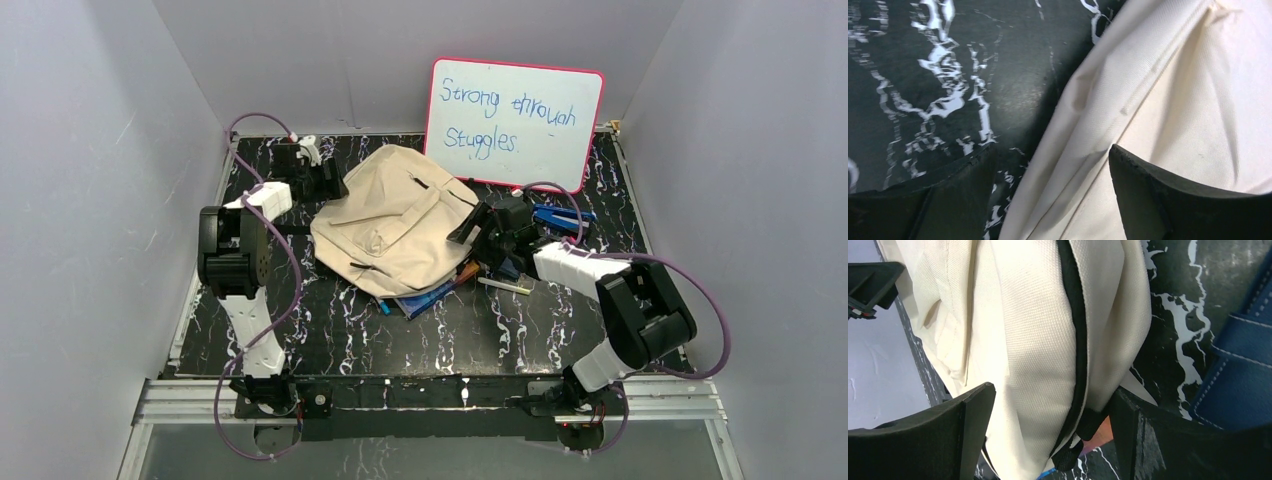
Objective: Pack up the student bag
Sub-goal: Adjust the student bag at the center of the board.
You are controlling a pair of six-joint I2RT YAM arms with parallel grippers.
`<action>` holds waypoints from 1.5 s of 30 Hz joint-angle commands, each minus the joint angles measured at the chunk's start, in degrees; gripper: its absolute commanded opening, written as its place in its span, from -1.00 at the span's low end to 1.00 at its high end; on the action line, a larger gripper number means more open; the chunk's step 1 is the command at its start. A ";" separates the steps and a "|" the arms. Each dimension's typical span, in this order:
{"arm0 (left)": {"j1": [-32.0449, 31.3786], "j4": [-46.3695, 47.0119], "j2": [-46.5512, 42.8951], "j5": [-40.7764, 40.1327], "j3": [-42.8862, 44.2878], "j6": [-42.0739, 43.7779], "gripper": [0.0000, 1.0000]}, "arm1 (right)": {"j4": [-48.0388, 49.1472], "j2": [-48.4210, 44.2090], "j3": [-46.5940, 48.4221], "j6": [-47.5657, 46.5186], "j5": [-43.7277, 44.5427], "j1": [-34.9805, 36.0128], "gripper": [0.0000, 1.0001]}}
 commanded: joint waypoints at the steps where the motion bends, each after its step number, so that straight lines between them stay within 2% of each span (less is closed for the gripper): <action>1: 0.27 2.13 1.37 10.61 2.63 1.50 0.51 | 5.87 2.68 3.82 -1.42 -1.93 0.27 0.74; 2: 0.27 2.01 1.88 11.40 2.78 1.43 0.44 | 5.65 3.28 4.37 -1.91 -2.10 0.25 0.68; 4: 0.27 0.70 2.93 11.66 3.63 1.42 0.21 | 5.43 3.96 5.06 -2.91 -2.20 0.26 0.45; 8: 0.27 -3.78 3.80 11.38 6.49 0.67 -0.50 | 7.15 3.72 5.01 -5.19 -2.13 0.22 -0.02; 9: 0.27 -4.24 3.31 10.77 6.68 0.10 -0.62 | 8.29 3.63 4.95 -6.28 -2.40 0.22 -0.13; 14: 0.28 -3.07 -5.87 5.55 3.19 -4.75 -1.00 | 8.55 2.75 8.18 -12.75 -4.64 0.21 -0.72; 17: 0.29 -4.69 -12.12 3.24 2.38 -6.34 -1.00 | 6.38 1.64 11.53 -16.62 -5.55 0.26 -0.97; 22: 0.27 -8.41 -23.17 3.94 -0.38 -12.28 -1.00 | -1.02 0.03 19.86 -22.64 -8.10 0.23 -1.00; 29: 0.20 -19.79 -40.10 -0.24 -10.39 -19.43 -1.00 | -16.83 0.06 32.13 -32.55 -3.23 -1.21 -1.00; 37: 0.01 -31.13 -57.72 -4.79 -22.29 -28.65 -1.00 | -27.01 7.08 42.06 -39.38 -6.88 -4.92 -0.88; 40: 0.01 -31.89 -60.84 -6.23 -27.63 -31.81 -1.00 | -28.94 11.19 43.77 -41.23 -6.27 -4.91 -0.81; 45: 0.02 -28.60 -59.49 -4.76 -32.85 -33.43 -0.96 | -25.79 15.99 42.36 -41.86 -6.18 -4.92 -0.56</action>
